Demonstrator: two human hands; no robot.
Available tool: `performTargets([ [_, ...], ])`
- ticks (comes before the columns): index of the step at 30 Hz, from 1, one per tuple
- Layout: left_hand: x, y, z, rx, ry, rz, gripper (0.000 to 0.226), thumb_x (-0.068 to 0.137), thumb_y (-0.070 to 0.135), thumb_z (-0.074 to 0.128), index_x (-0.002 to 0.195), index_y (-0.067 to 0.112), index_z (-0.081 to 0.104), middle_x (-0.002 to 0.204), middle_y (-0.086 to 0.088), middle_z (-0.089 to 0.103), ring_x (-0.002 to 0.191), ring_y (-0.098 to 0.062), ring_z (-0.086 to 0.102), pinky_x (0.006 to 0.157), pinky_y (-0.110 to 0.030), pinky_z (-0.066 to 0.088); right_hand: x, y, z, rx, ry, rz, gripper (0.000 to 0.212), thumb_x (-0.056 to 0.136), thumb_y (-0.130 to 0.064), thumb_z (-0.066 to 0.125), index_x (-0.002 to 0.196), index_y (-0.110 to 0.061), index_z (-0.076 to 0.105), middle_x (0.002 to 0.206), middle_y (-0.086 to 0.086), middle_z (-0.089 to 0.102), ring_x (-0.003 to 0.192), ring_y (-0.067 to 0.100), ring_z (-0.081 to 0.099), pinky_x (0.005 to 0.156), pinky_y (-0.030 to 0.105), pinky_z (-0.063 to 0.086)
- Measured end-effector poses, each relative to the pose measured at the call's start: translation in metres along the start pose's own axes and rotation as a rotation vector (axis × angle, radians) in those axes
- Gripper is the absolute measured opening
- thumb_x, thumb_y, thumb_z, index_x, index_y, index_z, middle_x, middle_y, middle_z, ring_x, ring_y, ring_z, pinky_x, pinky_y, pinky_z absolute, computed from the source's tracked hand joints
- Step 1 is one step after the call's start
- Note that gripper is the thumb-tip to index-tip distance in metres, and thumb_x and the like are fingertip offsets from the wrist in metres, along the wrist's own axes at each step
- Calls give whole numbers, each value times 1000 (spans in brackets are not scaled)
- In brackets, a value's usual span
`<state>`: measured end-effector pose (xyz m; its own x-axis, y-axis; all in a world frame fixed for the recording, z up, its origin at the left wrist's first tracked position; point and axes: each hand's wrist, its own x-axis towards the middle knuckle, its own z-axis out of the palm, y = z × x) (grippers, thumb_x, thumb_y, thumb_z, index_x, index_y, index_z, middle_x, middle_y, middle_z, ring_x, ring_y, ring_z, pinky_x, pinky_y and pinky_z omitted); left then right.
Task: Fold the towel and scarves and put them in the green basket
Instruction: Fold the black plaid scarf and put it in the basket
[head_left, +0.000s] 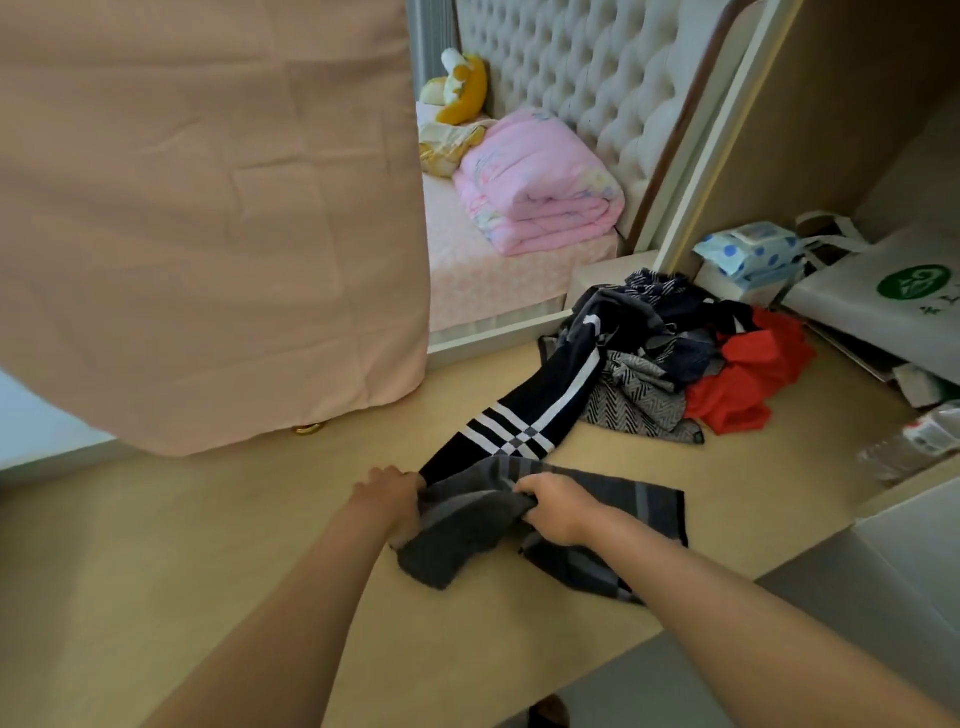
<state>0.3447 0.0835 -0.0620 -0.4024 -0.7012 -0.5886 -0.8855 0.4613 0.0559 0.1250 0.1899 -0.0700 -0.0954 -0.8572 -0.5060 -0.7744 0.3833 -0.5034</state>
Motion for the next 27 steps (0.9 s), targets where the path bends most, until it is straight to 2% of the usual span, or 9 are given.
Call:
performTargets([
  [3, 7, 25, 4, -159, 27, 127, 74, 87, 25, 59, 152, 32, 24, 148, -5, 36, 132, -32, 32, 106, -46, 36, -2, 2, -10, 121, -40, -3, 34, 91, -5, 45, 85, -35, 61, 96, -3, 63, 93, 16, 59, 74, 27, 51],
  [6, 14, 49, 9, -167, 32, 199, 78, 86, 30, 58, 153, 33, 19, 144, -3, 44, 130, -29, 37, 106, -43, 35, -3, 11, -30, 212, 20, 5, 35, 87, -1, 40, 78, -27, 61, 88, 2, 63, 87, 18, 59, 68, 27, 47],
  [9, 29, 63, 15, -173, -18, 199, 73, 87, 39, 57, 151, 34, 24, 134, 0, 55, 120, -25, 50, 102, -39, 38, 7, 41, -56, 185, 198, 69, 23, 77, -4, 42, 75, -19, 60, 81, 4, 64, 84, 23, 61, 67, 39, 52],
  [12, 50, 75, 18, -143, 7, 154, 73, 88, 38, 57, 153, 30, 23, 141, -4, 48, 126, -29, 46, 102, -42, 37, 14, 76, -84, -271, 350, 245, 23, 82, -14, 44, 91, -26, 61, 98, 3, 67, 103, 28, 59, 88, 40, 41],
  [15, 68, 86, 22, -87, 21, 143, 83, 86, 37, 63, 155, 25, 19, 149, -6, 39, 133, -31, 36, 106, -44, 35, 25, 99, -94, -690, 241, 458, 38, 90, -30, 45, 126, -25, 55, 133, 7, 52, 128, 30, 40, 105, 50, 26],
  [17, 76, 93, 25, -48, 10, 170, 87, 84, 38, 66, 155, 25, 17, 151, -5, 35, 135, -30, 32, 108, -43, 35, 37, 101, -87, -691, 173, 311, 54, 86, -33, 50, 139, -25, 42, 146, 11, 36, 136, 32, 28, 111, 52, 20],
  [21, 88, 103, 37, 14, 50, 192, 82, 87, 37, 64, 155, 29, 19, 146, -7, 34, 130, -30, 33, 104, -41, 37, 53, 73, -57, -357, -21, -125, 74, 82, -18, 55, 151, -33, 31, 160, -1, 20, 147, 22, 17, 120, 43, 17],
  [24, 91, 103, 45, 32, 154, 190, 57, 91, 32, 58, 145, 35, 39, 138, -3, 41, 123, -26, 38, 98, -38, 36, 57, 66, -32, -404, -171, -180, 90, 80, -42, 71, 154, -38, 19, 162, -3, 13, 147, 25, 23, 119, 44, 24],
  [27, 88, 98, 49, 89, 204, 181, 49, 92, 24, 59, 137, 40, 50, 134, 0, 44, 122, -24, 39, 96, -37, 33, 56, 72, -22, -476, -187, -93, 118, 70, -53, 82, 154, -41, 1, 155, 4, 22, 131, 33, 47, 102, 45, 48],
])
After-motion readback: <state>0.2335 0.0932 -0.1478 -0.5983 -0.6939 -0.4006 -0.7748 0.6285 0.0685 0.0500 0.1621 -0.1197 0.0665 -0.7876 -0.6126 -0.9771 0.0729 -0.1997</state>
